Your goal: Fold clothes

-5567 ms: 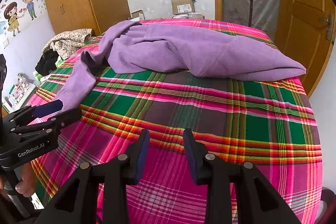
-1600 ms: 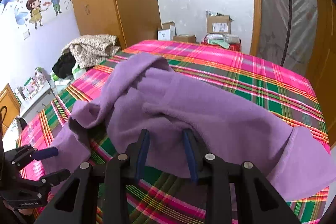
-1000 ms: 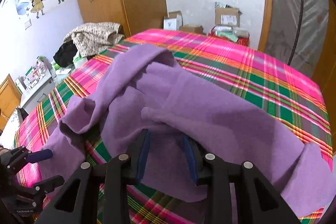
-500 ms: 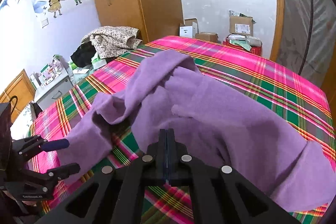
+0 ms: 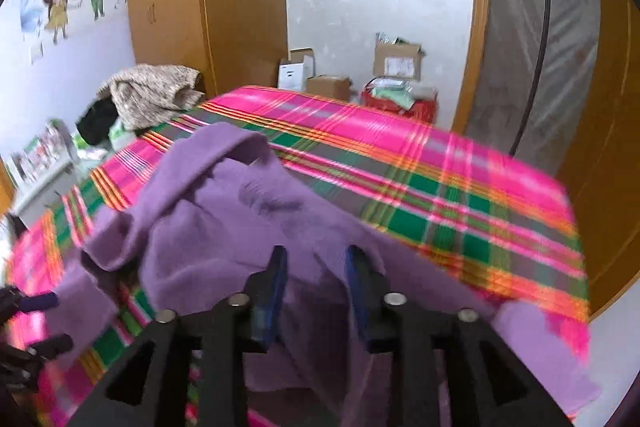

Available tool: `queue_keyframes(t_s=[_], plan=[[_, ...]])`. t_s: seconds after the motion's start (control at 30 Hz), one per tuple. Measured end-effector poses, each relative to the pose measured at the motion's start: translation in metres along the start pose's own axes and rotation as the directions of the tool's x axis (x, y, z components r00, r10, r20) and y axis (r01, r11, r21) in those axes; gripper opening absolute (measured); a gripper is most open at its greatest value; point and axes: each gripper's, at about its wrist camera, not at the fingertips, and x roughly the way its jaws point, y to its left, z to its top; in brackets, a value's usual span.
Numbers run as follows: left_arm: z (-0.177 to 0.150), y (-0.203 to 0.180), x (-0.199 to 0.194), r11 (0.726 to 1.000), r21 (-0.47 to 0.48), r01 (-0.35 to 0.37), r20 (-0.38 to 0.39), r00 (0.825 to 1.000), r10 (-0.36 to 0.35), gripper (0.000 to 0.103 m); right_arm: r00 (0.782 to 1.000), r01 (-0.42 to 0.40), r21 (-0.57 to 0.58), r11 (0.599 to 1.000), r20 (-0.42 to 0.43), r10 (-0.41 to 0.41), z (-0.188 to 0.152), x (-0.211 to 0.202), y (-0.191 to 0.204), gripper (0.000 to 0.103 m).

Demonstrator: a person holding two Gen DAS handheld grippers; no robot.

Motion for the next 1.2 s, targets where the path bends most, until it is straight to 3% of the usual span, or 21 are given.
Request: queue_keyframes(t_s=[0.13, 0.23, 0.4, 0.47, 0.53, 0.6, 0.7, 0.77, 0.87, 0.9, 1.0, 1.13, 1.2], plan=[[0.0, -0.006, 0.005, 1.0, 0.015, 0.012, -0.009, 1.0, -0.012, 0.064, 0.995, 0.003, 0.002, 1.0, -0.103, -0.002, -0.007, 0.025, -0.009, 0.04], [0.0, -0.008, 0.005, 1.0, 0.021, 0.011, -0.008, 1.0, -0.01, 0.064, 0.996, 0.035, 0.029, 0.999, -0.077, -0.033, -0.011, 0.027, -0.02, 0.04], [0.001, -0.007, 0.005, 1.0, 0.013, 0.004, -0.008, 1.0, -0.004, 0.064, 0.973, 0.225, 0.212, 0.951, -0.107, -0.206, -0.011, 0.023, -0.065, 0.04], [0.001, -0.008, 0.005, 1.0, 0.011, 0.004, -0.007, 1.0, -0.004, 0.064, 0.988, 0.156, 0.249, 0.956, -0.034, -0.152, -0.009, 0.009, -0.064, 0.04], [0.001, -0.011, 0.006, 1.0, 0.015, 0.008, -0.011, 1.0, -0.008, 0.064, 0.995, 0.079, 0.195, 0.978, 0.046, -0.09, -0.004, -0.005, -0.048, 0.04], [0.001, -0.014, 0.007, 1.0, 0.022, 0.014, -0.016, 1.0, -0.013, 0.064, 0.998, -0.042, 0.129, 0.991, 0.06, 0.034, 0.002, -0.006, -0.027, 0.04], [0.0, -0.018, 0.006, 0.999, 0.037, 0.018, -0.017, 1.0, -0.017, 0.064, 0.983, -0.178, 0.072, 0.981, -0.03, 0.18, -0.001, 0.015, -0.009, 0.04], [0.001, -0.017, 0.005, 0.999, 0.036, 0.014, -0.013, 1.0, -0.014, 0.064, 0.967, -0.219, 0.082, 0.972, -0.118, 0.228, -0.008, 0.037, -0.008, 0.04], [0.002, -0.013, 0.004, 1.0, 0.025, 0.007, -0.009, 1.0, -0.006, 0.064, 0.949, -0.24, 0.227, 0.944, -0.151, 0.278, -0.013, 0.057, -0.038, 0.038], [0.002, -0.012, 0.004, 1.0, 0.02, 0.006, -0.01, 1.0, -0.005, 0.064, 0.952, -0.229, 0.264, 0.937, -0.138, 0.272, -0.014, 0.057, -0.048, 0.038], [0.003, -0.009, 0.006, 1.0, 0.01, 0.006, -0.014, 1.0, -0.006, 0.064, 0.984, -0.09, 0.316, 0.945, -0.12, 0.134, -0.013, 0.05, -0.079, 0.024], [0.003, -0.009, 0.009, 1.0, 0.014, 0.017, -0.017, 1.0, -0.016, 0.064, 0.989, 0.121, 0.317, 0.941, -0.117, -0.088, -0.016, 0.033, -0.101, 0.027], [0.002, -0.01, 0.009, 1.0, 0.018, 0.022, -0.017, 1.0, -0.021, 0.064, 0.996, 0.073, 0.312, 0.947, -0.077, -0.052, -0.015, 0.025, -0.098, 0.035]])
